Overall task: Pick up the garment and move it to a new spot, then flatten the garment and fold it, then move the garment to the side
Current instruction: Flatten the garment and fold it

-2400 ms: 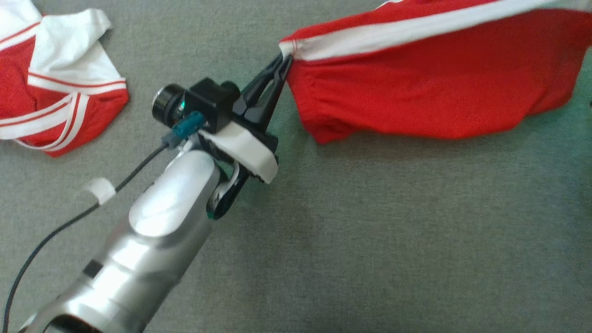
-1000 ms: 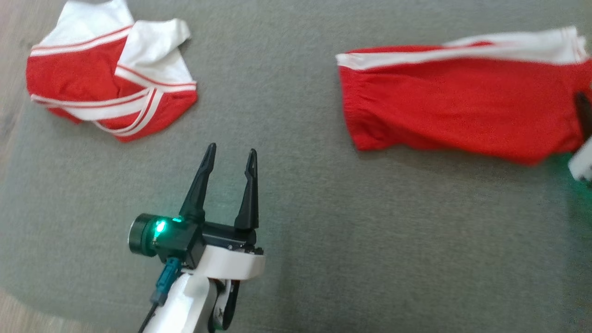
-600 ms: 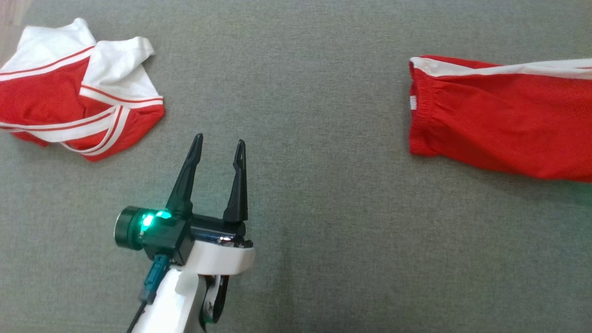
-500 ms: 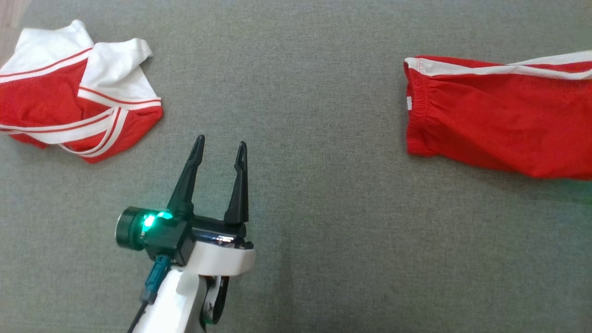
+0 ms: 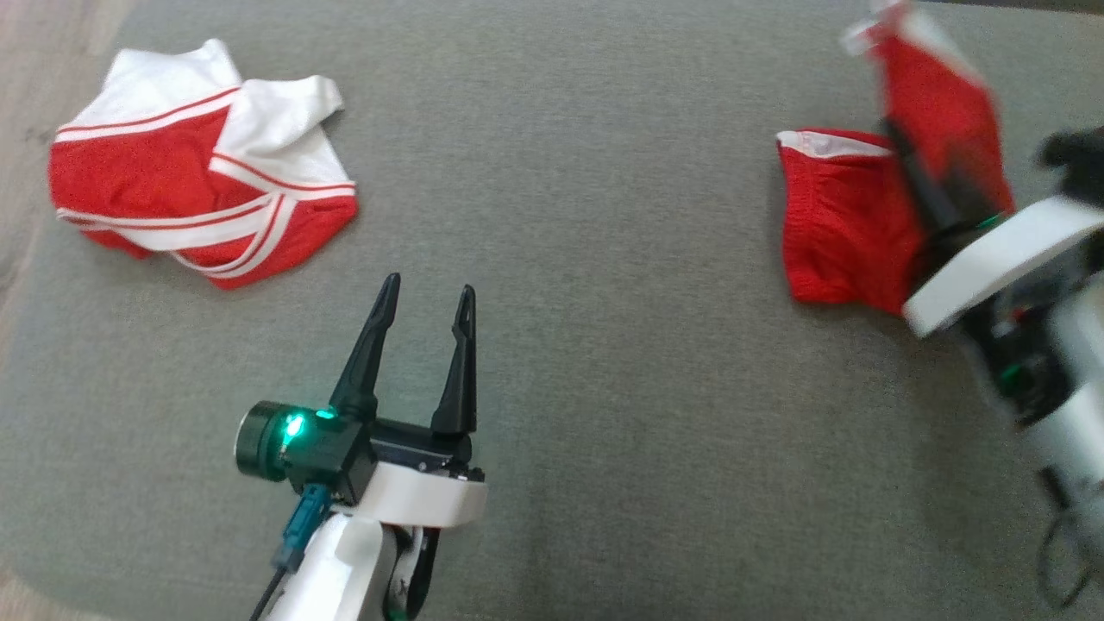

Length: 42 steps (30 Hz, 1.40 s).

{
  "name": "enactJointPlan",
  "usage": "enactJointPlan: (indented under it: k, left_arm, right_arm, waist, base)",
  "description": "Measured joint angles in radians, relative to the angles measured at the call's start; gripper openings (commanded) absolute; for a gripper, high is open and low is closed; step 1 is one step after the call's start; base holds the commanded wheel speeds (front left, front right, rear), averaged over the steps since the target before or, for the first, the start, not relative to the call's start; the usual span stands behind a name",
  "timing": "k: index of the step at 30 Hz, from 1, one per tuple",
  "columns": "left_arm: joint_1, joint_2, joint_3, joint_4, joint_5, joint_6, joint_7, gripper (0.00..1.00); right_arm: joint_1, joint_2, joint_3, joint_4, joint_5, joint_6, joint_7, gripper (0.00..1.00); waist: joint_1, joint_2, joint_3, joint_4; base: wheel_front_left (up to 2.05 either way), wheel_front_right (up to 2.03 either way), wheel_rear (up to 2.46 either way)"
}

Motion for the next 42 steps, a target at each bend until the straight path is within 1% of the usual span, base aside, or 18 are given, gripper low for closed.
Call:
enactJointPlan:
  k: [1,3,5,7,9,13,16,19,23,26,28,35,42]
  left_arm:
    - [0.0,0.0,-0.004,0.0,-0.008,0.001,0.0,1.0]
    - [0.002,0.0,-0.01,-0.001,-0.02,0.002,0.0,1.0]
    - [0.014,-0.001,-0.011,-0.003,-0.029,0.012,0.0,1.0]
    - [0.032,-0.001,-0.01,-0.004,-0.036,0.019,0.0,1.0]
    - [0.049,-0.001,-0.007,-0.008,-0.037,0.025,0.0,1.0]
    - [0.079,-0.001,0.02,-0.029,-0.037,0.029,0.0,1.0]
    - [0.117,-0.001,0.051,-0.043,-0.037,0.032,0.0,1.0]
    - [0.16,0.0,0.075,-0.051,-0.036,0.032,0.0,1.0]
    - [0.211,0.0,0.096,-0.053,-0.027,0.027,0.0,1.0]
    - [0.25,0.0,0.116,-0.054,0.011,0.027,0.0,1.0]
    - [0.278,0.001,0.125,-0.055,0.012,0.027,0.0,1.0]
    - [0.343,0.001,0.139,-0.057,0.012,0.012,0.0,1.0]
    - [0.356,0.002,0.142,-0.056,0.03,0.008,0.0,1.0]
  right_arm:
    - [0.019,0.027,0.004,-0.009,0.0,0.0,0.01,1.0]
    - [0.068,0.069,0.003,-0.025,-0.02,0.0,0.012,1.0]
    - [0.128,0.093,-0.017,-0.052,-0.033,0.0,0.002,1.0]
    - [0.18,0.102,-0.067,-0.086,-0.044,0.0,-0.031,1.0]
    - [0.218,0.099,-0.137,-0.116,-0.081,0.0,-0.077,1.0]
    - [0.294,0.099,-0.258,-0.16,-0.149,0.0,-0.173,1.0]
    - [0.364,0.106,-0.311,-0.161,-0.21,0.0,-0.239,1.0]
    - [0.427,0.155,-0.355,-0.161,-0.23,0.0,-0.277,1.0]
    - [0.504,0.198,-0.356,-0.156,-0.297,0.0,-0.292,1.0]
    - [0.566,0.245,-0.351,-0.156,-0.326,0.0,-0.292,1.0]
    - [0.604,0.269,-0.346,-0.156,-0.353,0.0,-0.292,1.0]
    - [0.662,0.297,-0.337,-0.156,-0.522,0.0,-0.292,1.0]
    - [0.687,0.336,-0.36,-0.155,-0.574,0.0,-0.292,1.0]
  waist:
    - [0.0,0.0,-0.001,0.009]
    - [0.0,0.0,-0.004,0.024]
    - [0.0,0.0,-0.009,0.038]
    - [0.0,0.0,-0.017,0.045]
    - [0.0,0.0,-0.027,0.046]
    - [-0.0001,0.0,-0.054,0.033]
    - [0.0,0.0,-0.082,0.011]
    - [-0.0001,0.0,-0.115,-0.014]
    - [-0.0002,0.0,-0.165,-0.045]
    - [-0.0002,0.0,-0.205,-0.067]
    - [-0.0002,0.0,-0.231,-0.081]
    - [-0.0001,0.0,-0.289,-0.122]
    - [-0.0001,0.0,-0.309,-0.124]
  base:
    - [0.0,0.0,0.0]
    - [0.0,0.0,0.0]
    - [0.0,0.0,0.0]
    - [0.0,0.0,0.0]
    - [0.0,0.0,0.0]
    - [0.0,0.0,0.0]
    - [0.0,0.0,0.0]
    - [0.0,0.0,0.0]
    - [0.0,0.0,0.0]
    - [0.0,0.0,0.0]
    - [0.0,0.0,0.0]
    - [0.0,0.0,0.0]
    - [0.0,0.0,0.0]
